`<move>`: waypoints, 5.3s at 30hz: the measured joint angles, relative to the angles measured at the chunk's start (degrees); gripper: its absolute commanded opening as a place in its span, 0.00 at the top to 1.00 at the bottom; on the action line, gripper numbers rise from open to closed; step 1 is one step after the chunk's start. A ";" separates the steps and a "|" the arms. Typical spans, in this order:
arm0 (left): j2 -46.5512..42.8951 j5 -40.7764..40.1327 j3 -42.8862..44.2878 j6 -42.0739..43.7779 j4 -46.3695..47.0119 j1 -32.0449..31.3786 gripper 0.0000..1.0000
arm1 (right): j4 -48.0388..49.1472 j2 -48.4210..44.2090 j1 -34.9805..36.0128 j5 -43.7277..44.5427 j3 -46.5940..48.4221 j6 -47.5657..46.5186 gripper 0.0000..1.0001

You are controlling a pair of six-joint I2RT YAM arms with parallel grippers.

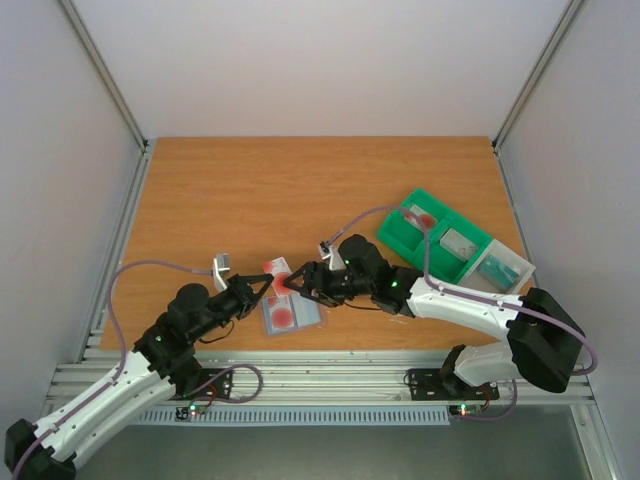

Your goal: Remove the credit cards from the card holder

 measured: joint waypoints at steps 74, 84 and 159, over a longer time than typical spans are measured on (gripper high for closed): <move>-0.87 4.48 4.02 6.38 5.27 0.04 0.99 | 12.17 -10.73 0.02 -4.17 -4.72 3.15 0.73; 1.46 2.93 4.15 6.45 6.23 0.04 1.00 | 12.61 -10.45 0.11 -2.49 -5.07 4.11 0.78; 13.25 -5.40 12.50 15.96 -38.53 0.02 0.03 | -40.48 1.68 -55.80 2.67 20.28 -33.40 0.99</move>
